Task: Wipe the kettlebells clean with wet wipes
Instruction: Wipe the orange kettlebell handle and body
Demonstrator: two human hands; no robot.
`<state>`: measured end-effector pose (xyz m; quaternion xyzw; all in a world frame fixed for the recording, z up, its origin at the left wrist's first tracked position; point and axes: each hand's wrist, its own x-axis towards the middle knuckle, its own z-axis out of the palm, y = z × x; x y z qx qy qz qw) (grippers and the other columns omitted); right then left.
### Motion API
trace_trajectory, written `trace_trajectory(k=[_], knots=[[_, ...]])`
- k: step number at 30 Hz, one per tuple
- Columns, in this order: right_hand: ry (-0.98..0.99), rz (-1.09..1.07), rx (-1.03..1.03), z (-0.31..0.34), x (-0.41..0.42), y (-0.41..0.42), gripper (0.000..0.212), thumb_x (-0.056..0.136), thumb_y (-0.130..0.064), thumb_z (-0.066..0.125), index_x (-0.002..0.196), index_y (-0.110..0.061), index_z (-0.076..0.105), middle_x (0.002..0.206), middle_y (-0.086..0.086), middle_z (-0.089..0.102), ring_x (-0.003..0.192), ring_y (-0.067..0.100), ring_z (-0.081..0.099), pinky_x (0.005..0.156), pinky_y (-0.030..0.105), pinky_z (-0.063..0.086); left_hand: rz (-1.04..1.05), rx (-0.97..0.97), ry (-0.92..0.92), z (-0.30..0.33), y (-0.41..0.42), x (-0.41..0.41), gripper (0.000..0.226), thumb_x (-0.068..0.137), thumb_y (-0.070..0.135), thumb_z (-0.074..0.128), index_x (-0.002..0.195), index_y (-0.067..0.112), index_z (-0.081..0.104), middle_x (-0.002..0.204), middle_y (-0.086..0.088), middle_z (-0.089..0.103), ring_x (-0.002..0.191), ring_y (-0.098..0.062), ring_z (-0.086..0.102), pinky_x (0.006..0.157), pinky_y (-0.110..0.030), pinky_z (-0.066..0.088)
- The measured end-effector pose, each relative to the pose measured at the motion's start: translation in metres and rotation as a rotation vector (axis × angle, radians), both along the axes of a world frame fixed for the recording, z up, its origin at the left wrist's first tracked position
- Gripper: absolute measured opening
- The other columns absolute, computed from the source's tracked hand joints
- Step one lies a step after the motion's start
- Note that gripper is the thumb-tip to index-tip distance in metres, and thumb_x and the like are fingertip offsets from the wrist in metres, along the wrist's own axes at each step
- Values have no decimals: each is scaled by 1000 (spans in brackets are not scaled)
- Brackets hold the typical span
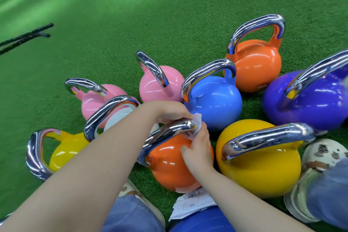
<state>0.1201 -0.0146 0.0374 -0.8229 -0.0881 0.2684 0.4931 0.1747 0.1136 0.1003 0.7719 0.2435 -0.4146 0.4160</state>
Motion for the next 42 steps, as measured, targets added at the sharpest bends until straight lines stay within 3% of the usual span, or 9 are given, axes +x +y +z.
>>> trace_trajectory(k=[5,11,14,17,21,25,29,37,42], knots=[[-179,162,-37,14,-3,-3,88,77,-12,54,149,-7,3,155,11,9,144,24,8,117,30,11,11,-10,-177,26,2,-26,16,83,25,54,70,16,61,68,4,62,64,-10,55,62,-22,42],[-718,243,-220,15,-7,2,78,58,-28,35,133,-5,35,125,26,49,117,43,45,101,53,38,228,-27,-344,30,20,-66,18,91,6,40,77,8,51,79,-6,50,74,-15,45,75,-24,37],[-943,390,-317,22,-10,8,75,53,-27,54,125,-8,48,117,23,56,114,42,51,103,53,35,338,57,-385,26,29,-89,21,83,2,43,65,12,40,64,-5,34,58,-11,34,58,-16,30],[-1073,529,-379,29,-24,17,62,63,-24,42,121,-10,57,113,20,59,114,41,53,106,51,24,460,84,-385,16,47,-119,17,77,20,46,73,8,56,78,-7,56,80,-20,50,83,-26,39],[-1083,667,-414,38,-36,24,63,68,-28,28,121,-12,60,110,15,60,113,36,55,104,51,22,674,40,-452,13,62,-143,64,98,27,24,60,14,74,85,-1,71,96,-15,59,106,-28,32],[-1044,709,-338,52,-24,23,65,63,-31,34,118,-9,60,106,7,65,105,27,61,111,55,19,582,392,-781,12,32,-127,24,96,14,43,94,6,66,102,-6,63,100,-21,57,85,-26,40],[-704,729,-199,71,-1,16,50,76,-21,44,126,-22,48,113,-5,63,110,18,54,117,43,-2,531,481,-953,-4,-14,-117,48,89,33,25,108,5,59,107,-11,64,101,-24,57,84,-27,38],[-654,163,75,27,-14,-13,26,70,-9,42,88,-11,61,83,3,62,83,26,58,74,33,45,211,965,-771,-23,-26,-117,23,98,23,35,108,11,52,108,-8,58,99,-28,53,69,-33,31],[-492,546,-331,0,-16,-22,45,84,-15,46,128,-20,51,140,3,41,127,23,38,105,34,35,975,395,-724,-39,-13,-137,37,94,16,49,129,2,49,115,-17,58,91,-25,56,76,-30,41]])
